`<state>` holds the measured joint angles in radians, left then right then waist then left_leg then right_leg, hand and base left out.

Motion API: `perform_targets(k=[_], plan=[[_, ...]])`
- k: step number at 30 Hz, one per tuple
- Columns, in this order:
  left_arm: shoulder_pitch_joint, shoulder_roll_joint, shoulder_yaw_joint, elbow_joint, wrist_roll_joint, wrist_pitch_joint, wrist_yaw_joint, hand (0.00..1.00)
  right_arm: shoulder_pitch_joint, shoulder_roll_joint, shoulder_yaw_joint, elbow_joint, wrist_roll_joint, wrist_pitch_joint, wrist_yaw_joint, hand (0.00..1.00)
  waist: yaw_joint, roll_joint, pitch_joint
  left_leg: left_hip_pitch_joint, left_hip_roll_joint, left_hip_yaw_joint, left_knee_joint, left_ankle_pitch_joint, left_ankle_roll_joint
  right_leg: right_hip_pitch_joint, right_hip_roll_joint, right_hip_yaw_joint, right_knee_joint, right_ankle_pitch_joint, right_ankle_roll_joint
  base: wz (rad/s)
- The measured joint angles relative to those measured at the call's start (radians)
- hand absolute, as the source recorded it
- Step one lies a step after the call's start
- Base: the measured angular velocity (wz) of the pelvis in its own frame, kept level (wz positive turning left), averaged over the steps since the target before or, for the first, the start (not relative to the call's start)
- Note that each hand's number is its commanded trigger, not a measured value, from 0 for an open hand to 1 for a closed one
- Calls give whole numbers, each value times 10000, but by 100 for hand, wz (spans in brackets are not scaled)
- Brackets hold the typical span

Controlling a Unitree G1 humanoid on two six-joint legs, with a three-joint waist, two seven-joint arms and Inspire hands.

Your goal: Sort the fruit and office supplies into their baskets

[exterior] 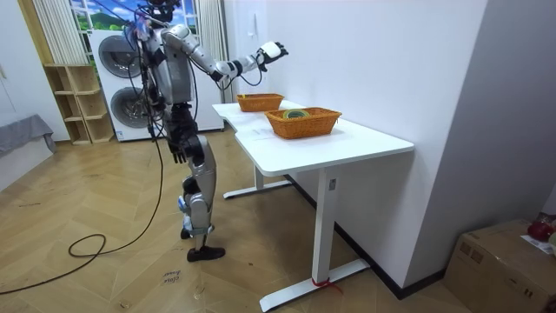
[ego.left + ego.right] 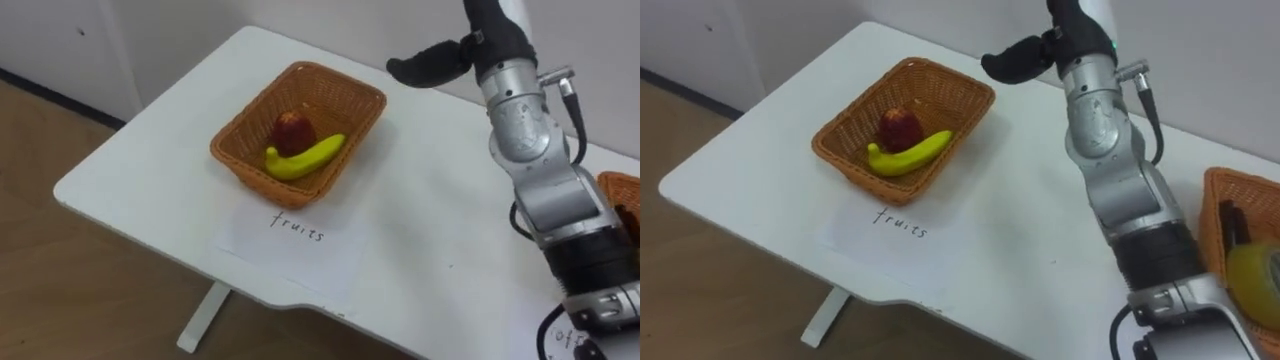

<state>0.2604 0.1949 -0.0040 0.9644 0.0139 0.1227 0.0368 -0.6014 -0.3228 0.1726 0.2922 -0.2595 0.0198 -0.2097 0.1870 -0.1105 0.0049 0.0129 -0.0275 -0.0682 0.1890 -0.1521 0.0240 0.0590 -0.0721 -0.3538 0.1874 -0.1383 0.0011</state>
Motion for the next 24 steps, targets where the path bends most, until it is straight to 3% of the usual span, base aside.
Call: perform_targets(k=[4,9,17,20,22,24], plan=[[2,38,-8,143,0,-2,-5,0,0,-234,-80,-3,-45,-16,-378,0,-294,17,12,125,111,264,-21,-7,3,-35,34,295,63,11,-12,-19],[23,46,-7,190,5,-1,9,0,3,-423,-796,-570,34,-58,-603,0,-639,61,42,197,147,527,-1,-81,27,-85,50,528,171,7,-8,-15],[96,169,11,237,187,-50,31,0,945,-1242,-1887,-1836,247,-218,-1198,0,-1146,-2,23,412,200,910,-129,-121,69,-108,72,817,172,0,18,-13],[80,215,54,539,196,-202,81,0,1126,-1403,-2239,-2333,199,-225,-1266,0,-1571,-83,-8,392,217,984,-196,-122,66,-260,114,1018,181,2,14,-17],[154,216,182,573,250,-209,119,0,1137,-1690,-2814,-2436,449,-398,-1275,0,-1866,-117,-13,404,224,1070,-209,-153,67,-279,138,1106,164,5,20,-9],[183,214,364,591,219,-209,119,0,1240,-2062,-3292,-2430,1082,-419,-1460,0,-1869,-153,-10,475,266,1162,-202,-217,53,-262,192,1250,167,8,21,-20]])
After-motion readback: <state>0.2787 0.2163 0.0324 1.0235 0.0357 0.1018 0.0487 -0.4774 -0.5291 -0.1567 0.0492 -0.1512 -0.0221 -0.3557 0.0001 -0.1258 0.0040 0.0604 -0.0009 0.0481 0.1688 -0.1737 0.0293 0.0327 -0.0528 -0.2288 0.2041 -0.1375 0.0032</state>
